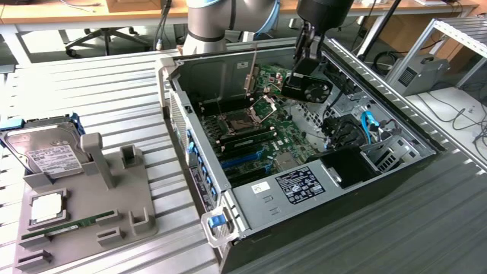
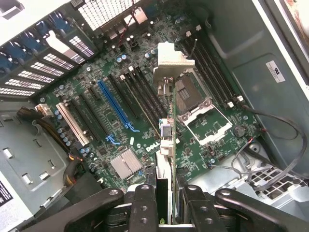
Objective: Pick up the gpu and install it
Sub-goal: 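Insert the gpu into the slot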
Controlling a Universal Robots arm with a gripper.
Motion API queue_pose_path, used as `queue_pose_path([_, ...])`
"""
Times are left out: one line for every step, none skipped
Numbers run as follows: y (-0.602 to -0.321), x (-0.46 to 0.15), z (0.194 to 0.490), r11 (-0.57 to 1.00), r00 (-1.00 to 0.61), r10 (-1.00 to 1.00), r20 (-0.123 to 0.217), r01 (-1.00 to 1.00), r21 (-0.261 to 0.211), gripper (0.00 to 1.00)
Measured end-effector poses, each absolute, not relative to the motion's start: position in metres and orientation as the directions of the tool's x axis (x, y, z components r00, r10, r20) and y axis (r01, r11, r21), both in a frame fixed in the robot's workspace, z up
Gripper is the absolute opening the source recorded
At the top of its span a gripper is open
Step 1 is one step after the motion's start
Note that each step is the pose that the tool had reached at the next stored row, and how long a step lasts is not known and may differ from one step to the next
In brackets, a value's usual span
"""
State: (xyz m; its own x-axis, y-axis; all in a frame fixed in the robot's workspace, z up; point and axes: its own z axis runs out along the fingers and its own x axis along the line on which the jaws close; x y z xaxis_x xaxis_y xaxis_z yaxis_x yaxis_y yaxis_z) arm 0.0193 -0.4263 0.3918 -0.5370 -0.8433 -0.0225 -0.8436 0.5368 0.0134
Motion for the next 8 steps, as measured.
queue_pose_path([-0.4263, 0.0193, 0.3918, 0.535, -0.535, -0.844, -0.022, -0.845, 0.013, 0.26])
queue_pose_path([-0.4263, 0.0193, 0.3918, 0.533, -0.533, -0.846, -0.022, -0.846, 0.013, 0.26])
queue_pose_path([-0.4263, 0.0193, 0.3918, 0.532, -0.532, -0.847, -0.022, -0.847, 0.013, 0.26])
queue_pose_path([-0.4263, 0.0193, 0.3918, 0.53, -0.53, -0.848, -0.022, -0.848, 0.013, 0.26])
queue_pose_path([-0.4263, 0.0193, 0.3918, 0.528, -0.528, -0.849, -0.022, -0.849, 0.013, 0.26])
queue_pose_path([-0.4263, 0.0193, 0.3918, 0.526, -0.526, -0.85, -0.022, -0.85, 0.013, 0.26])
queue_pose_path([-0.4263, 0.0193, 0.3918, 0.524, -0.524, -0.851, -0.022, -0.851, 0.013, 0.26])
queue_pose_path([-0.4263, 0.0193, 0.3918, 0.521, -0.522, -0.853, -0.022, -0.853, 0.013, 0.26])
